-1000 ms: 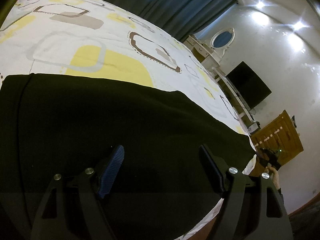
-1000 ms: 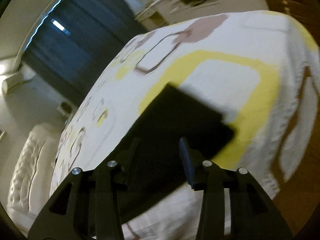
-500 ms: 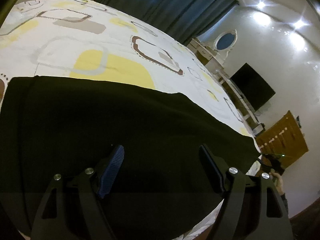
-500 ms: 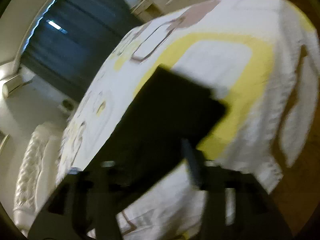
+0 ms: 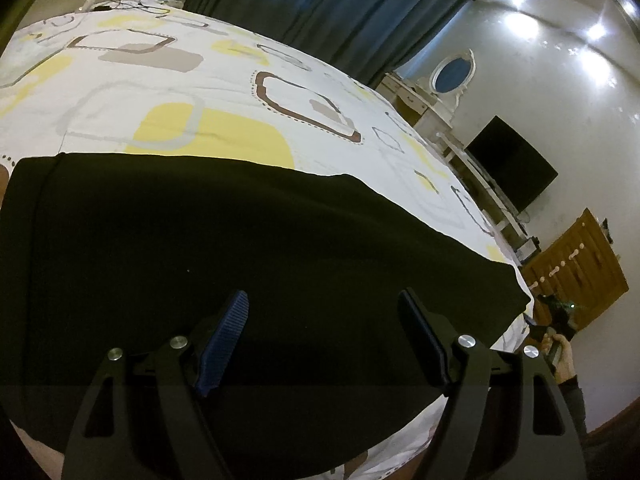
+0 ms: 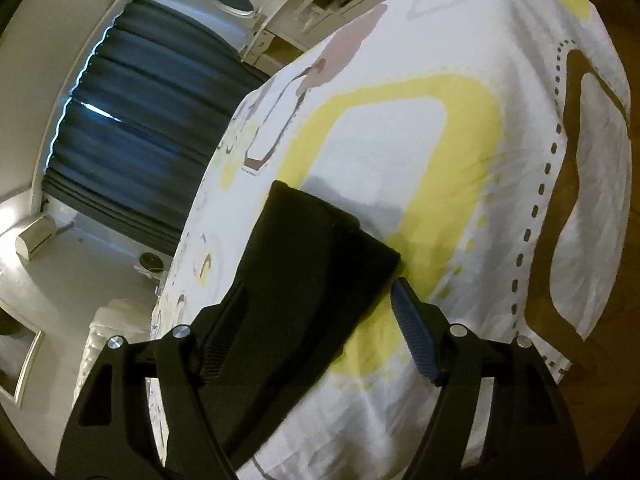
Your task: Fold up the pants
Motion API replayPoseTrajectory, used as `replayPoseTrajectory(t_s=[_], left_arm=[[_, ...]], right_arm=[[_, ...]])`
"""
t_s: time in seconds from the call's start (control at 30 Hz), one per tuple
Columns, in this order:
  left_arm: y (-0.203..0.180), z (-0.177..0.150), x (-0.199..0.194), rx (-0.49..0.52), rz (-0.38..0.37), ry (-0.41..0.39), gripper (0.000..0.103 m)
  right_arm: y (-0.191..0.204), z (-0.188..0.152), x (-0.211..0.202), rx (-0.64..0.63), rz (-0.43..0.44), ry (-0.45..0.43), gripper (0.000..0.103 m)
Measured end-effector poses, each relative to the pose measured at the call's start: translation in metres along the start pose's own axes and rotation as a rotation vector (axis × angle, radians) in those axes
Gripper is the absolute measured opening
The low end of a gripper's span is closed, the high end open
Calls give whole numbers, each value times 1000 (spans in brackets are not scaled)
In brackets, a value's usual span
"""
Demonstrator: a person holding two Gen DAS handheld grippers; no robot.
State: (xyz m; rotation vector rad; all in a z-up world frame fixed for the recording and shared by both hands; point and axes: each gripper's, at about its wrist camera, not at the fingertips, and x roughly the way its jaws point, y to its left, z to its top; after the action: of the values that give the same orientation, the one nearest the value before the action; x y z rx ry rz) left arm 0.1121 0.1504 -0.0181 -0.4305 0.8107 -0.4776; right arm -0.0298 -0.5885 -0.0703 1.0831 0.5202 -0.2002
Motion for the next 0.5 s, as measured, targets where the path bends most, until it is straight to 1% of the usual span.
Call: replayPoseTrajectory(t_s=[0.2,0.3,0.43,0.5], left_arm=[[1,1,2,-5,1,0,76],[1,1,2,-7,0,-3,76],[2,0,4,-6,2,-3,76],[1,-1,4,0,8,-2,76]], right_arm=[[2,4,13,15,4,-17,74],[2,3,16,25,-1,-28,70],[1,3,21,31,13,-31,70],[3,5,24,23,6,-42,70]])
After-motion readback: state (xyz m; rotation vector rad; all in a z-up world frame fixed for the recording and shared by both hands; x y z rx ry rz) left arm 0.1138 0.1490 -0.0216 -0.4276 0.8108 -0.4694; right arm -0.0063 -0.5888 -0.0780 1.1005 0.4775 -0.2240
